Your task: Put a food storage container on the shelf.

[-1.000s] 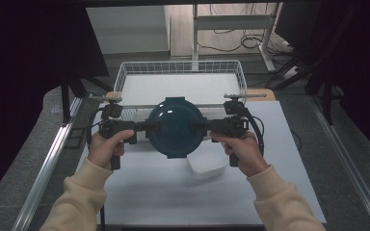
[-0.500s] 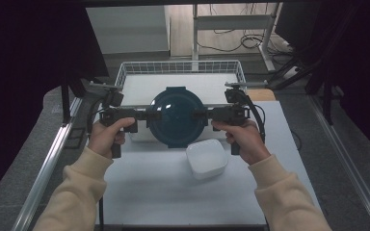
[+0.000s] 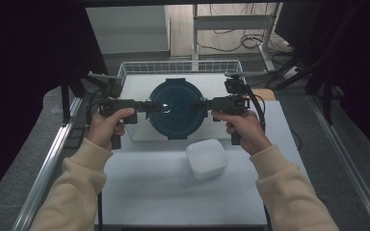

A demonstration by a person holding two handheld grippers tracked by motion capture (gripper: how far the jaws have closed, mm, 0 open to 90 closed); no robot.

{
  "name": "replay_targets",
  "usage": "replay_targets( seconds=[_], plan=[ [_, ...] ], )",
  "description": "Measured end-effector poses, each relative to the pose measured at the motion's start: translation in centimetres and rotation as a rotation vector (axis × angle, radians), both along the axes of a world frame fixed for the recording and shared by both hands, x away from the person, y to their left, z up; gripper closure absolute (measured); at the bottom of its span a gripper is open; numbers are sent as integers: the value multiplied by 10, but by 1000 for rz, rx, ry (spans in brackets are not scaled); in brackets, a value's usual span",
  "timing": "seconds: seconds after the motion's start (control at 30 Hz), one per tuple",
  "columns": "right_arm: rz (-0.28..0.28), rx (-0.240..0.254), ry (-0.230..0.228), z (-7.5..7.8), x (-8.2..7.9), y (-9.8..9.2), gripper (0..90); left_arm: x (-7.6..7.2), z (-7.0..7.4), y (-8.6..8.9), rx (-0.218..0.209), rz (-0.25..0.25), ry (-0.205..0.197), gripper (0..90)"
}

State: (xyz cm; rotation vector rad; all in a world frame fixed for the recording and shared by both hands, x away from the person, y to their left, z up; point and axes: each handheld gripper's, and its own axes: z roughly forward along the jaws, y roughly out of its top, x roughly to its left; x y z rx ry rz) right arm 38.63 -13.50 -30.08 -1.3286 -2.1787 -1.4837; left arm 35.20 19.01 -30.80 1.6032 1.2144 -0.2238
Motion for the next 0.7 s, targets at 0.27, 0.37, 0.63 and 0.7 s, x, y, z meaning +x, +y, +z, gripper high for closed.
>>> replay_targets(
  seconds=[0.27,0.37,0.63,0.7],
  plan=[
    [-8,20,-1,10,15,-5,395,20,15,-5,18,-8,-6,441],
    [-11,21,6,11,24,-7,395,30,16,-6,15,-11,0,441],
    [-7,-1,-1,22,45,-9,397,52,22,-6,3,-24,-3,441],
    [-8,-1,4,24,51,-8,397,59,24,-6,7,-26,-4,441]
  ],
)
